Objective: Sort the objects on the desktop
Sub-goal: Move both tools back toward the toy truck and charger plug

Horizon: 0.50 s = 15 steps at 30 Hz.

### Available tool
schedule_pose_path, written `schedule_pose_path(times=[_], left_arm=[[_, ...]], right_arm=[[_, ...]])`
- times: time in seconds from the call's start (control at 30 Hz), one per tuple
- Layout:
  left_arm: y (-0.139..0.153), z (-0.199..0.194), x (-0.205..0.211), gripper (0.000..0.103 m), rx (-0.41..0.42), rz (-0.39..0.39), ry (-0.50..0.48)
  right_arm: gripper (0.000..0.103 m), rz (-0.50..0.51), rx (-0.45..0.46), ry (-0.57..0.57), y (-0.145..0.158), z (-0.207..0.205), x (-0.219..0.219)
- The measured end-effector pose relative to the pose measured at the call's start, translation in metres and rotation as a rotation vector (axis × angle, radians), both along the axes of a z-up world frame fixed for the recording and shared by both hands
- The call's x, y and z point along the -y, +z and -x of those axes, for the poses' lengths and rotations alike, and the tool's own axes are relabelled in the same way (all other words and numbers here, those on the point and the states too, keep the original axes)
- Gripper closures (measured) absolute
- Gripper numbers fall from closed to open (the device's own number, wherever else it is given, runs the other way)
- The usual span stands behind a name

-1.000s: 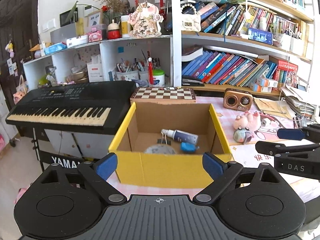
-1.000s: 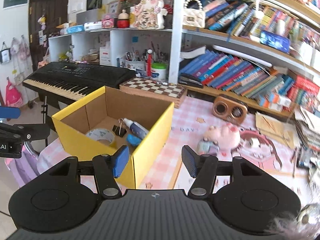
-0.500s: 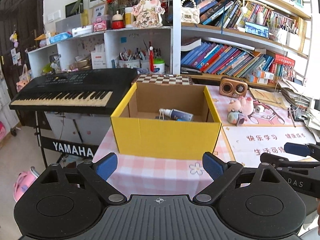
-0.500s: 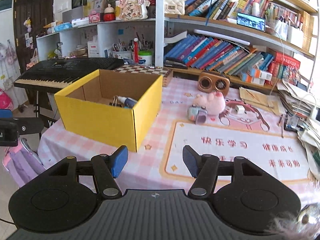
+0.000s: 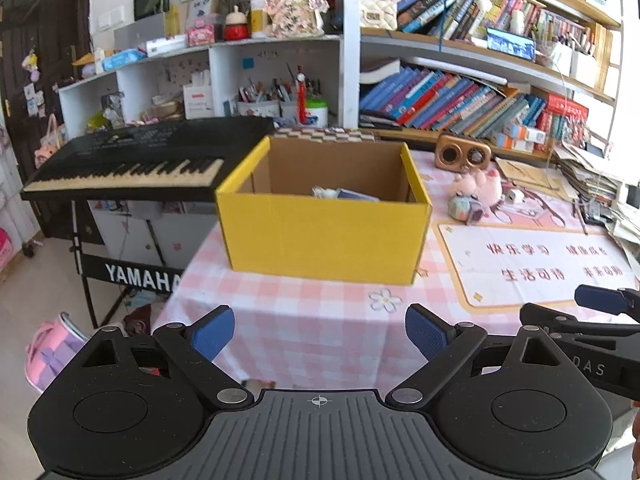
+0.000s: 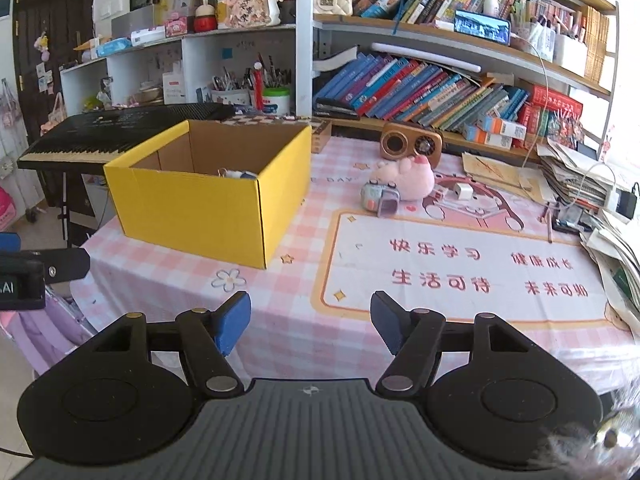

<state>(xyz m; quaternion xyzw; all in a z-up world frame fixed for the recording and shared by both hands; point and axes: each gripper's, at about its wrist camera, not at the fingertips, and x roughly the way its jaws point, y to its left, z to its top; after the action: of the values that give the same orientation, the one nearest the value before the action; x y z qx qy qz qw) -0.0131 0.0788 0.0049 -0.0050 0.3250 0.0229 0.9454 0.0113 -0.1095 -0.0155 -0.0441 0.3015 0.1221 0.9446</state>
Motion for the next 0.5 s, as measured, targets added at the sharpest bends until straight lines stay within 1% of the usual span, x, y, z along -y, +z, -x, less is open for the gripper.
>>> schedule_pose_path(times=[0.23,0.43,0.5], left_arm=[[-0.010,0.002,0.010,0.008,-0.035,0.019,-0.024],[-0.012,-0.001,0.018,0.007,-0.032,0.025,-0.048],[-0.012,-0.003,0.023,0.007,-0.033,0.025,-0.065]], right_arm=[[0.037,0.006,-0.022,-0.031,-0.005,0.003,0.008],[0.034,0.012,-0.022,-0.063,-0.006,0.005,0.018],[0.031,0.012,-0.023,-0.080,-0.006,0.005,0.023]])
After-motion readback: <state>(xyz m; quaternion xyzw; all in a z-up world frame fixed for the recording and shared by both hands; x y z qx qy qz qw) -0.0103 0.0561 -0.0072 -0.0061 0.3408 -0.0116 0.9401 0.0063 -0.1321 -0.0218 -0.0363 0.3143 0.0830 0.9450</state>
